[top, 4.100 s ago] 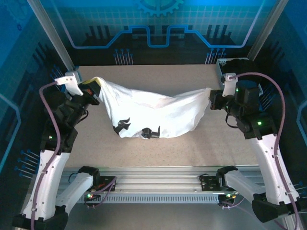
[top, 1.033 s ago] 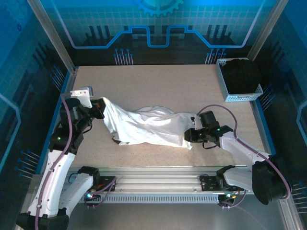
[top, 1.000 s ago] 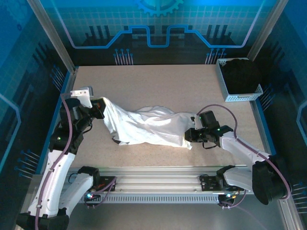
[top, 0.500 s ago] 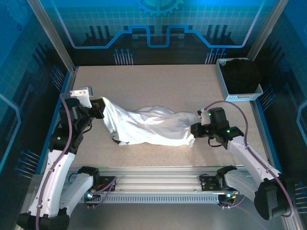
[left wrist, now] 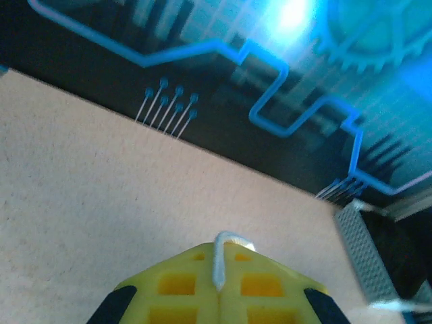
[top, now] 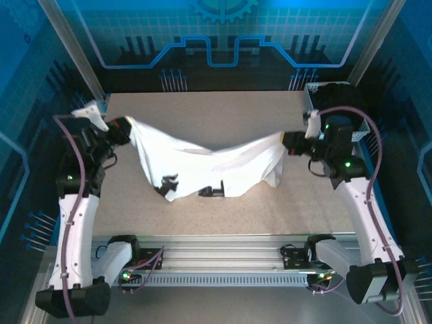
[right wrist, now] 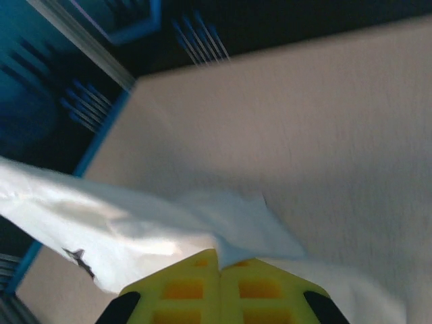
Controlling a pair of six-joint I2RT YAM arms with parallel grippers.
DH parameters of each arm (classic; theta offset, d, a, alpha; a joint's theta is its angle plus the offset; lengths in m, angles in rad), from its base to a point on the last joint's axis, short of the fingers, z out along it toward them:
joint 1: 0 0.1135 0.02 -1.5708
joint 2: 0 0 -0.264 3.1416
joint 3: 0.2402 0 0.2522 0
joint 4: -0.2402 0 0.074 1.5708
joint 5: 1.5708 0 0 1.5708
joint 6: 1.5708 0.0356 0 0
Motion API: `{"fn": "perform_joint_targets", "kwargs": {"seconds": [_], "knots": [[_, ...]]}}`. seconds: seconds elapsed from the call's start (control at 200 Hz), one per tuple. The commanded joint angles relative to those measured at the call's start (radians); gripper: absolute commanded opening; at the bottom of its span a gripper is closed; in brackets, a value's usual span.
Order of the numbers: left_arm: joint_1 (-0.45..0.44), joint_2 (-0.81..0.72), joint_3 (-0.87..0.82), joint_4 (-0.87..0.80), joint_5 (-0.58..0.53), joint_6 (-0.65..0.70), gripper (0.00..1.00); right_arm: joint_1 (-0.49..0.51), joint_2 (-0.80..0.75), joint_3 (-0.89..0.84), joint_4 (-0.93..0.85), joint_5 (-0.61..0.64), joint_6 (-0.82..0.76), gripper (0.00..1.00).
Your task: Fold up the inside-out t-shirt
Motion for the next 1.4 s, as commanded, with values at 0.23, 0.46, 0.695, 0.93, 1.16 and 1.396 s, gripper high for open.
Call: {"fn": "perform_joint_targets", "kwargs": {"seconds": [0.23, 0.46, 0.695, 0.93, 1.16, 1.396], "knots": [[0.13, 0.054, 0.623, -0.132, 0.018, 0.038, 0.0, -0.109, -0.044, 0.552, -0.257, 0.079, -0.122, 0.0], [0.131, 0.129, 0.783, -0.232, -0.021, 0.137, 0.0, -0.109, -0.098, 0.624, -0.356, 0.179, -0.228, 0.0], [0.017, 0.297, 0.661, -0.181, -0.108, 0.186, 0.0, -0.087, 0.052, 0.444, -0.138, 0.096, -0.156, 0.0], [0.003, 0.492, 0.85, -0.178, -0.078, 0.121, 0.0, -0.043, 0.258, 0.622, -0.101, 0.14, -0.184, 0.0], [0.005, 0.272, 0.773, -0.098, -0.057, 0.097, 0.0, -0.037, 0.082, 0.584, -0.163, 0.215, -0.249, 0.0], [0.005, -0.077, 0.592, 0.009, -0.112, 0.119, 0.0, -0.037, -0.231, 0.532, -0.215, 0.301, -0.277, 0.0]]}}
